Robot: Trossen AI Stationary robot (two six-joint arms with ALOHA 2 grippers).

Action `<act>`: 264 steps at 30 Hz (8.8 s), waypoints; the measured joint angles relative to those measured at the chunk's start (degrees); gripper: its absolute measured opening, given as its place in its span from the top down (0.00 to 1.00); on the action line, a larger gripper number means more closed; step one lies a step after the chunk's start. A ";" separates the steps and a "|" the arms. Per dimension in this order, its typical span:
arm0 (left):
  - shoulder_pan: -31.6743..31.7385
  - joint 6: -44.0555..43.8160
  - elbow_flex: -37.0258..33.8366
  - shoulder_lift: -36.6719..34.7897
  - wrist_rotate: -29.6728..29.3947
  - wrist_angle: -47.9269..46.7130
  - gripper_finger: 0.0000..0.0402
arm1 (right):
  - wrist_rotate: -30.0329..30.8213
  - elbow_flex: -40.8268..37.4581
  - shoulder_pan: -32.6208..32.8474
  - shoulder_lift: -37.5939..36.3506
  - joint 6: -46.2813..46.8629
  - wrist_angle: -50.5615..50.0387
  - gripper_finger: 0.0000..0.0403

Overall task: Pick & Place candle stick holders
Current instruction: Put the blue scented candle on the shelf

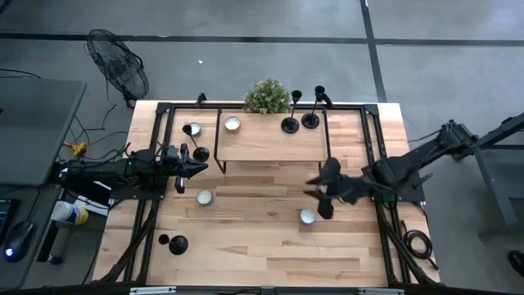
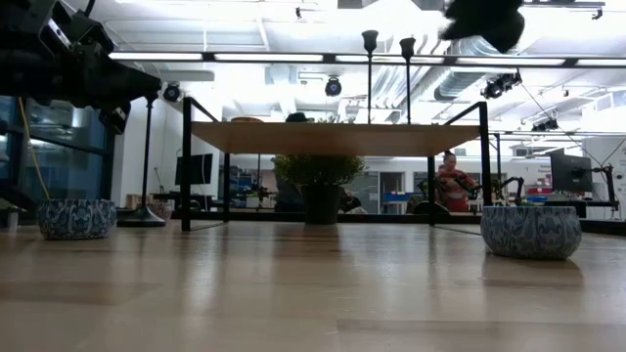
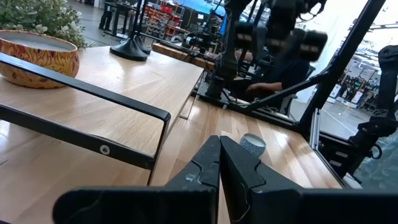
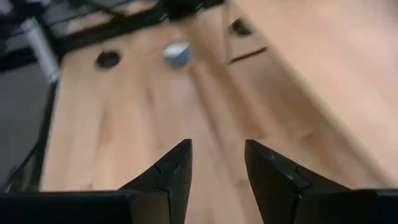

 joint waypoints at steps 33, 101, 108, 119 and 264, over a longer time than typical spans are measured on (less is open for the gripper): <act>0.02 0.00 0.00 0.02 0.04 0.00 1.00 | -24.83 -9.95 1.49 -0.79 44.26 -9.20 0.65; 0.01 -0.02 0.00 0.01 0.04 0.00 1.00 | -36.45 3.99 -9.14 29.13 45.63 -17.75 0.72; 0.00 -0.01 0.00 0.01 0.04 0.00 1.00 | -36.13 3.93 -9.34 29.26 45.43 -17.79 0.72; 0.02 0.00 0.00 0.01 0.04 0.00 1.00 | -35.55 3.93 -9.79 29.26 45.19 -17.97 0.72; 0.02 0.00 0.00 0.02 0.04 -0.02 1.00 | -12.20 66.96 -31.33 53.46 47.16 -37.70 1.00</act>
